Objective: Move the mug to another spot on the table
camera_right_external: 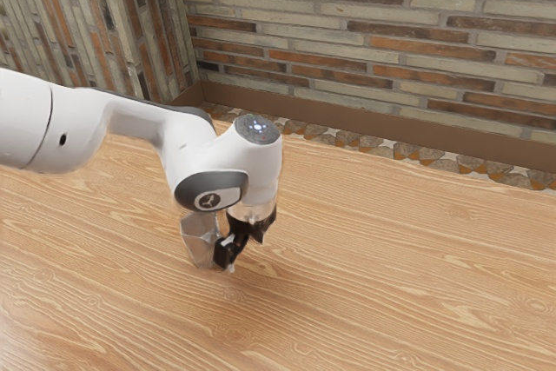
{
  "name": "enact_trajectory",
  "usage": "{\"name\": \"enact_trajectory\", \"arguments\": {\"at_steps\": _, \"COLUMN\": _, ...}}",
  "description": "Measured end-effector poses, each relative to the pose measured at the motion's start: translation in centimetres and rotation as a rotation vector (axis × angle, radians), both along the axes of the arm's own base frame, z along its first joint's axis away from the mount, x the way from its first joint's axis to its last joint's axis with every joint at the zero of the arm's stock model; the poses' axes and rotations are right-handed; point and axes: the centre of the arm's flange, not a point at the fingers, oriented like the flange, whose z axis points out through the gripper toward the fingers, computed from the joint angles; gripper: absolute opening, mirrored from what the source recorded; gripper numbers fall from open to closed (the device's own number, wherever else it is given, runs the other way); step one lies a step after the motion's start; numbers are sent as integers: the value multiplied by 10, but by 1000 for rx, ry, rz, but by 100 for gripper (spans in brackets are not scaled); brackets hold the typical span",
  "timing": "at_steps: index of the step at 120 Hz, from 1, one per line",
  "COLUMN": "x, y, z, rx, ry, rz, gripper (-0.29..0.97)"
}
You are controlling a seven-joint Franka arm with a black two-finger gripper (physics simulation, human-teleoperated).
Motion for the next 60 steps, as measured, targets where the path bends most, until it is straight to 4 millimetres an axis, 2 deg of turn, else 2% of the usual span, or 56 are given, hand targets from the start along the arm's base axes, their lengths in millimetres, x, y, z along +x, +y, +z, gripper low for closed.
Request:
{"name": "enact_trajectory", "arguments": {"at_steps": 15, "x": 3, "y": -10, "z": 42, "rx": -112, "ry": 21, "rz": -101, "gripper": 66}}
{"name": "enact_trajectory", "arguments": {"at_steps": 26, "x": 22, "y": -23, "z": 100, "rx": -145, "ry": 5, "rz": -234, "gripper": 67}}
{"name": "enact_trajectory", "arguments": {"at_steps": 33, "x": 31, "y": -20, "z": 134, "rx": -148, "ry": -1, "rz": -307, "gripper": 67}}
{"name": "enact_trajectory", "arguments": {"at_steps": 37, "x": 32, "y": -10, "z": 153, "rx": -147, "ry": -2, "rz": -321, "gripper": 67}}
{"name": "enact_trajectory", "arguments": {"at_steps": 49, "x": 42, "y": 52, "z": 195, "rx": -146, "ry": 17, "rz": -351, "gripper": 67}}
{"name": "enact_trajectory", "arguments": {"at_steps": 60, "x": 50, "y": 96, "z": 249, "rx": -155, "ry": 8, "rz": -423, "gripper": 68}}
